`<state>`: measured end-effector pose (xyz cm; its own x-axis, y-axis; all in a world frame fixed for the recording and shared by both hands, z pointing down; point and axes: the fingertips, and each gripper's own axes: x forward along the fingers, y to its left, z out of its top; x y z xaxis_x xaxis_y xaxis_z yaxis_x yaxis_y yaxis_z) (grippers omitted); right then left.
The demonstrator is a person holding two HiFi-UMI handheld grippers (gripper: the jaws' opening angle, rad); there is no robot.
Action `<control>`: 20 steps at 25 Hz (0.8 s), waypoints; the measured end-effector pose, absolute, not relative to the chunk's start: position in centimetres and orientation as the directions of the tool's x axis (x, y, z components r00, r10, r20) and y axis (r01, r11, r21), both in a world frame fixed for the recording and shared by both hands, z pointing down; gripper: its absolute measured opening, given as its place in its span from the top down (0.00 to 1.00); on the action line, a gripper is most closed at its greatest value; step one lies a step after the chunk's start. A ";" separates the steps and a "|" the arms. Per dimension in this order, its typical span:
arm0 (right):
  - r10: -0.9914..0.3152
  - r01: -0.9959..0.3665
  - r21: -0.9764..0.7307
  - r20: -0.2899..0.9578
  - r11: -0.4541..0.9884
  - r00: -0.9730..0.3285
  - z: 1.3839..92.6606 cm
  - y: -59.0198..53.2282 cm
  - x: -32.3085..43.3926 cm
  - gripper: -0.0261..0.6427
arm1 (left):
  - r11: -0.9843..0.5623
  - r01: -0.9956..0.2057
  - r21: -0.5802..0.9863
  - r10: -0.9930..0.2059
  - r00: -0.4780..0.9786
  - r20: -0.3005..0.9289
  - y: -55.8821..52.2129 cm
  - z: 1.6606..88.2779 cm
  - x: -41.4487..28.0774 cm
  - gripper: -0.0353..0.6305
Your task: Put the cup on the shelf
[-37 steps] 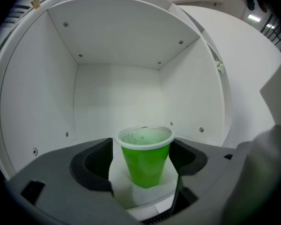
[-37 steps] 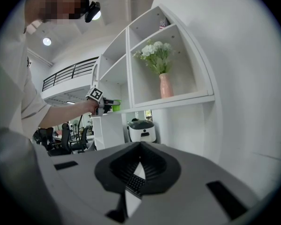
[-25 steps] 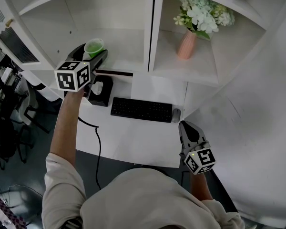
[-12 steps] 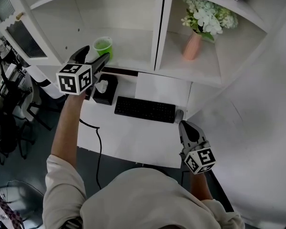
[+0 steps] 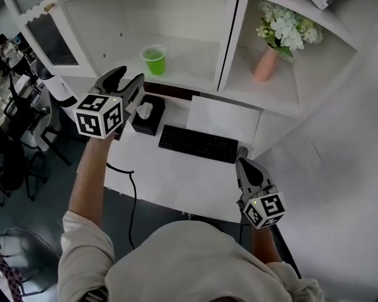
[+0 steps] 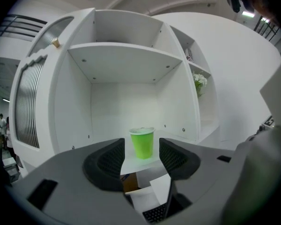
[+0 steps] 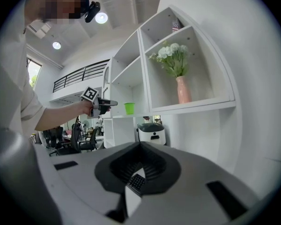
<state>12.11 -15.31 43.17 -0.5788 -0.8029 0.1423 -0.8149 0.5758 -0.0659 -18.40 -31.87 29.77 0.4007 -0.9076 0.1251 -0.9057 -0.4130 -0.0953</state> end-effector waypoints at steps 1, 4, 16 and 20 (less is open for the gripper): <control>-0.799 -0.810 -0.064 0.141 0.582 -0.585 43.1 -15.2 11.8 0.95 | -0.411 -0.906 -0.098 -0.909 0.399 0.123 -31.2 29.7 -18.7 0.61; -0.785 -0.796 -0.055 0.134 0.603 -0.605 42.7 -14.9 10.6 0.95 | -0.403 -0.909 -0.102 -0.913 0.392 0.116 -29.4 29.7 -19.5 0.65; -0.734 -0.741 -0.022 0.119 0.671 -0.669 41.1 -13.7 6.7 0.95 | -0.375 -0.923 -0.079 -0.924 0.367 0.107 -23.4 30.6 -22.1 0.80; -0.720 -0.726 -0.012 0.117 0.688 -0.684 40.8 -13.3 5.8 0.95 | -0.364 -0.929 -0.066 -0.929 0.356 0.104 -21.5 31.2 -22.9 0.83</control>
<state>5.79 -13.32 40.82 -0.6841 -0.7200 0.1166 -0.7259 0.6877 -0.0117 -22.95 -21.46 31.20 0.3564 -0.9286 0.1035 -0.9291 -0.3640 -0.0659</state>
